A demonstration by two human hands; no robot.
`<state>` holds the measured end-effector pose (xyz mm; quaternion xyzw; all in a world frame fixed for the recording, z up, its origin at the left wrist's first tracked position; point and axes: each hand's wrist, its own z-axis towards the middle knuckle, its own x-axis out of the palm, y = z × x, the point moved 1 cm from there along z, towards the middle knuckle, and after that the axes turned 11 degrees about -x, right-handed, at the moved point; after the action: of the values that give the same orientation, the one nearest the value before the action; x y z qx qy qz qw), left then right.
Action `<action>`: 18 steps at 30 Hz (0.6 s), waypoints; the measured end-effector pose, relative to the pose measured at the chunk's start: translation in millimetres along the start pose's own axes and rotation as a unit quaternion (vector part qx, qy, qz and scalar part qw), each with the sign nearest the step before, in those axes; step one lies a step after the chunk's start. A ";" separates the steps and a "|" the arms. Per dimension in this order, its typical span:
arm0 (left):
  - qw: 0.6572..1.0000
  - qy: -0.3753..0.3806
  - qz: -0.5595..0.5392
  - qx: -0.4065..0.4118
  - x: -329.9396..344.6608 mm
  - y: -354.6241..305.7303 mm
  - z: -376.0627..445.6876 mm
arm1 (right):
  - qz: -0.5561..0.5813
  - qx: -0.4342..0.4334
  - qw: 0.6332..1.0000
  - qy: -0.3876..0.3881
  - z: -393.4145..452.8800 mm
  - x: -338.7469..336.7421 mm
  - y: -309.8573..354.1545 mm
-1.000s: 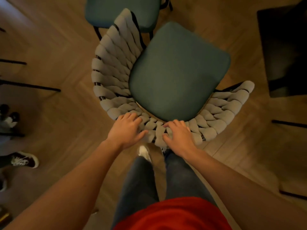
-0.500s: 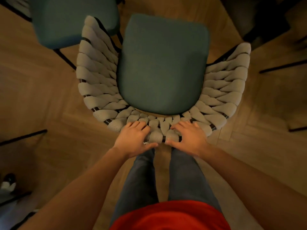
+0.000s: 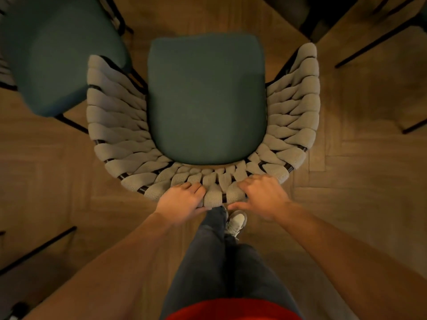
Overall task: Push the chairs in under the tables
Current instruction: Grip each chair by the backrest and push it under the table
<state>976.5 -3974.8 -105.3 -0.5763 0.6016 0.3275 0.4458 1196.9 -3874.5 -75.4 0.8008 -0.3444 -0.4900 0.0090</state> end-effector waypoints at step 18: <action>0.981 0.058 0.090 0.164 -33.0 -16.9 48.4 | 0.099 0.173 0.976 -0.082 -46.4 39.0 14.4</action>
<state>998.9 -3919.7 -91.9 -0.4568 0.7211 0.2291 0.4678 1236.8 -3922.3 -76.6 0.7091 -0.5010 -0.4839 -0.1095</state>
